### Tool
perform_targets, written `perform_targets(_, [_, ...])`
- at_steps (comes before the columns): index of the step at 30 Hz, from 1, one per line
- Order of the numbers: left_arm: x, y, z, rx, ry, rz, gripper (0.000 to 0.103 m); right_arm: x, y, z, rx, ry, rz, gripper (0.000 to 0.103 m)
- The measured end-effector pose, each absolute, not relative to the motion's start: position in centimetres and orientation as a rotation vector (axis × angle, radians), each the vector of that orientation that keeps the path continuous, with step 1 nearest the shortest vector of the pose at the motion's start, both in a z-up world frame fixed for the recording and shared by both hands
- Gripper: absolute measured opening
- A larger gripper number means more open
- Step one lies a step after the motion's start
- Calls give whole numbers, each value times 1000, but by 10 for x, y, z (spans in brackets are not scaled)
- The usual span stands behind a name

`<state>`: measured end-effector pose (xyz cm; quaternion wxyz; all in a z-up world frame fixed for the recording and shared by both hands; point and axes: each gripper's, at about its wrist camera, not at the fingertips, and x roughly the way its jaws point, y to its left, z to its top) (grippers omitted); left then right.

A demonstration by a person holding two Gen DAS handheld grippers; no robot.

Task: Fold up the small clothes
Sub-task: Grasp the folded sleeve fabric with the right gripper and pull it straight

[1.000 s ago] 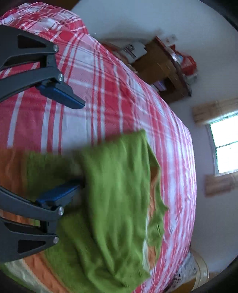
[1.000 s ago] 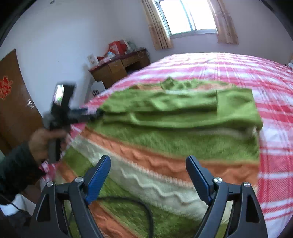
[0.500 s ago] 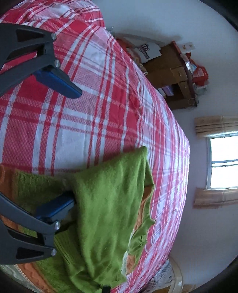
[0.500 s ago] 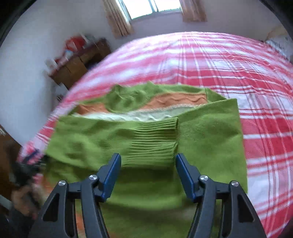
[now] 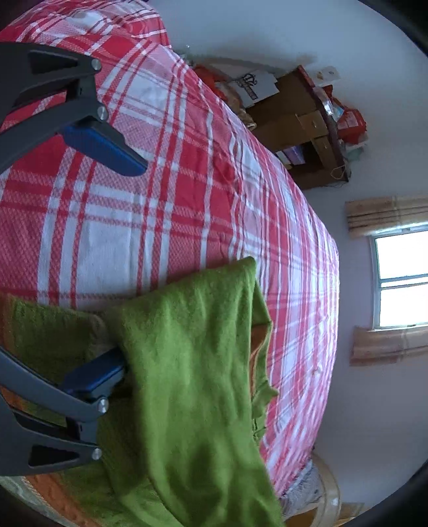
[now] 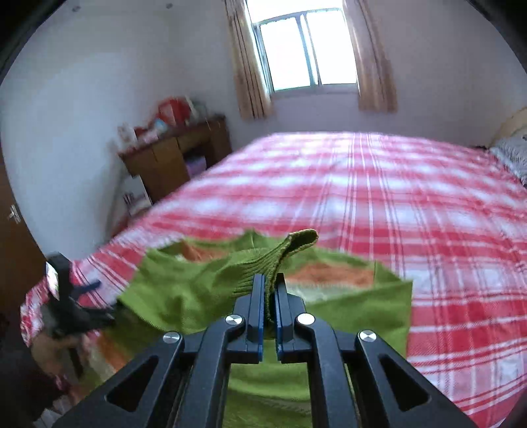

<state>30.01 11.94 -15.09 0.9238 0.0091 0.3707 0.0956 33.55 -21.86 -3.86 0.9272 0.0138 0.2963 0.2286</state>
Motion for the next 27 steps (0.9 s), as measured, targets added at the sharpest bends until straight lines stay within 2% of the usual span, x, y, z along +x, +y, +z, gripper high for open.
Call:
perform_targets(6, [301,140,-140,24,744,323,103,326,-222,-29,18,582,477,4])
perform_targets(9, [292,137,-143,113,743,334,103,317,-227,-35,30,579,485,4])
perform_targets(13, [283,134,-160,142,766,338,103,322,-235,-67,28,651,453,3])
perform_targets(18, [265,119,-155,173,747,264,103,329,-245,-133,-34,811,394,3])
perform_targets(24, [237,119,-143,175,728,229,103,314,-269,-148,-45,851,319,3])
perform_targets(27, [233,125,-127,125,661,255,103,311,-275,-140,0,845,331,3])
